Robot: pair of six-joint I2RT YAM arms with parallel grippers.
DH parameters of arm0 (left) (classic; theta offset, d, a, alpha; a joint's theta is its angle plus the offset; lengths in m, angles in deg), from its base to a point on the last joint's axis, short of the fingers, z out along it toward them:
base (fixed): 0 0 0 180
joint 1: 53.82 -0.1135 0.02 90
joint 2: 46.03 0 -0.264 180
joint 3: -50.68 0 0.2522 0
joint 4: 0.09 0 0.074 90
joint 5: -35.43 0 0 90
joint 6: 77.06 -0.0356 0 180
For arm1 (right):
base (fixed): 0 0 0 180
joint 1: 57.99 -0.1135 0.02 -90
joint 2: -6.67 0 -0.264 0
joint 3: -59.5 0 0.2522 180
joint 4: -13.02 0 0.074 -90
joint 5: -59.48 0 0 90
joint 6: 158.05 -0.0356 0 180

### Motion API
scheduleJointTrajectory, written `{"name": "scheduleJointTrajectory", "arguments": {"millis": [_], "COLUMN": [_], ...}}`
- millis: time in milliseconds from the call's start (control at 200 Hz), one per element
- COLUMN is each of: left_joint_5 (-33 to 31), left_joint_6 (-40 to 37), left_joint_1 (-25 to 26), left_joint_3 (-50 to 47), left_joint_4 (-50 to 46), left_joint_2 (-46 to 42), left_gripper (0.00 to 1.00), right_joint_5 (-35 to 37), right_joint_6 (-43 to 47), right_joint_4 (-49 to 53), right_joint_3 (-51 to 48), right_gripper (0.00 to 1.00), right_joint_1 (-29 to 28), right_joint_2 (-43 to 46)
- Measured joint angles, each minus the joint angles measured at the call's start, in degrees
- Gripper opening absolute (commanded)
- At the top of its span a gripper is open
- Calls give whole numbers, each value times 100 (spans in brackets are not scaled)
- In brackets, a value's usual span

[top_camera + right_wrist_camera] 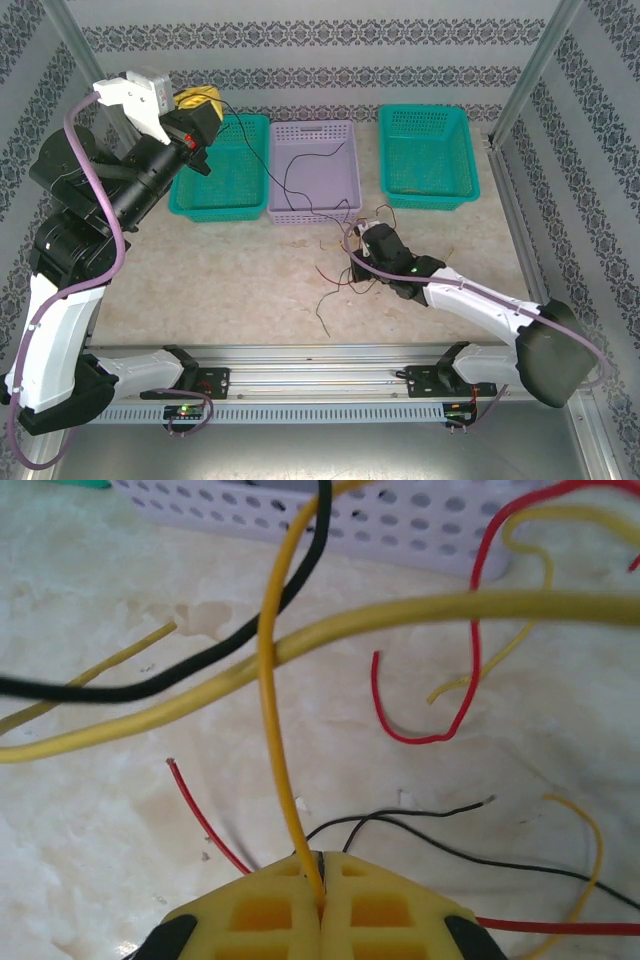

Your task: Untangle the cables

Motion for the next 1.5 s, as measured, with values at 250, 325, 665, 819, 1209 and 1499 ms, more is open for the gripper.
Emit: {"name": "scheduleJointTrajectory", "arguments": {"millis": [250, 325, 665, 819, 1209, 1499], "left_joint_5": [-647, -898, -1539, -1740, -2555, -3200], "left_joint_6": [-498, -678, -1298, -1449, -1888, -2212], "left_joint_1": [0, 0, 0, 0, 13, 17], "left_joint_3": [-24, -24, 638, 1001, 605, 125], "left_joint_4": [-7, -7, -33, -39, 57, 299], "left_joint_2": [-13, 11, 706, 927, 870, 664], "left_gripper": [0, 0, 0, 0, 0, 0], "right_joint_5": [297, 319, -24, -616, -2330, -966], "right_joint_6": [-238, -260, -614, -927, -1379, -1777], "right_joint_4": [1016, 1473, 2680, 2752, 2212, 2249], "right_joint_3": [258, 699, 2175, 2184, 1545, 1344], "right_gripper": [0, 0, 0, 0, 0, 0], "right_joint_1": [1217, 1768, 3650, 4127, 4487, 4903], "right_joint_2": [2409, 2699, 2319, 1991, 1515, 2061]}}
